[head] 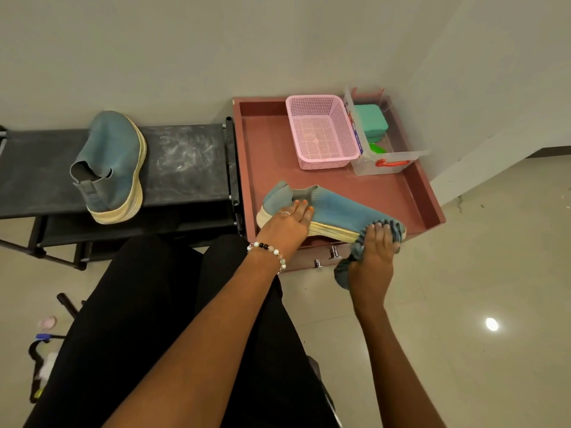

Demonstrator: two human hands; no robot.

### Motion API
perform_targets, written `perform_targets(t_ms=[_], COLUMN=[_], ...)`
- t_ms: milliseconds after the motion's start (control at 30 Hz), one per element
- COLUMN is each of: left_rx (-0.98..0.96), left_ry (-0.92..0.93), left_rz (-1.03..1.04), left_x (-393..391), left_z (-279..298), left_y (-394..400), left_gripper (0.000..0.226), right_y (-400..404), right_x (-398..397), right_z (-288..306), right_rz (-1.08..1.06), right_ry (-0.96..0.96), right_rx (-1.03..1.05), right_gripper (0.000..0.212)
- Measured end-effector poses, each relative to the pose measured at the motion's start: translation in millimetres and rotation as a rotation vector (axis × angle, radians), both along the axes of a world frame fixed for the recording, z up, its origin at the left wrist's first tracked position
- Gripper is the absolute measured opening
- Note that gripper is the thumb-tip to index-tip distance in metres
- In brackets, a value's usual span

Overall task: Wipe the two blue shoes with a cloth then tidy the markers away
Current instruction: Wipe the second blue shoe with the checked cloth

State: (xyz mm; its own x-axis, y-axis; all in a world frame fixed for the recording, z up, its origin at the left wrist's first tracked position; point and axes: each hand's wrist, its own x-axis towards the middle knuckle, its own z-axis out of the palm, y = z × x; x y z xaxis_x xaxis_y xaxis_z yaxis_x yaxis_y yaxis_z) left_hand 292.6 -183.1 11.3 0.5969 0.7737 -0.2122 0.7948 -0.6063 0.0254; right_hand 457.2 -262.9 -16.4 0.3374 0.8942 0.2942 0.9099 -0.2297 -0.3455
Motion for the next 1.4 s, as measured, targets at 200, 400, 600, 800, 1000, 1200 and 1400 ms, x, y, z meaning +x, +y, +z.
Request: perform_targets(t_ms=[200,400,600,800,1000,1200,1400], left_rx=[0.051,-0.002,-0.194,-0.252,-0.288,-0.298,-0.319], left_ry=[0.016,0.024,0.055,0.074,0.023,0.024,0.044], left_rz=[0.050,0.107,0.176,0.210,0.235,0.259,0.280], left_x=[5.5,14.1,15.4,17.0,13.8,15.9,19.1], left_z=[0.4,-7.1,-27.3,-29.1,-30.9,-29.9,-26.6], left_y=[-3.7,-2.1,5.9,1.0,-1.7,-2.9,-4.1], left_gripper=[0.055,0.051,0.050,0.053,0.053,0.054,0.057], right_y=[1.8,4.0,25.5,45.2,34.5,9.0,28.8], right_x=[-2.5,-1.4,-9.3,-42.7,55.4,68.8,-37.7], right_z=[-18.3,-27.5,-24.2,-21.4,-20.0,-27.6,-35.0], right_rz=[0.001,0.035,0.091,0.432,0.605,0.234,0.277], right_ry=[0.044,0.109,0.055,0.067,0.102,-0.057,0.210], right_rx=[0.010,-0.106,-0.421,-0.369,-0.432,-0.368,-0.237], right_gripper=[0.067,0.066,0.073,0.070,0.079,0.075,0.066])
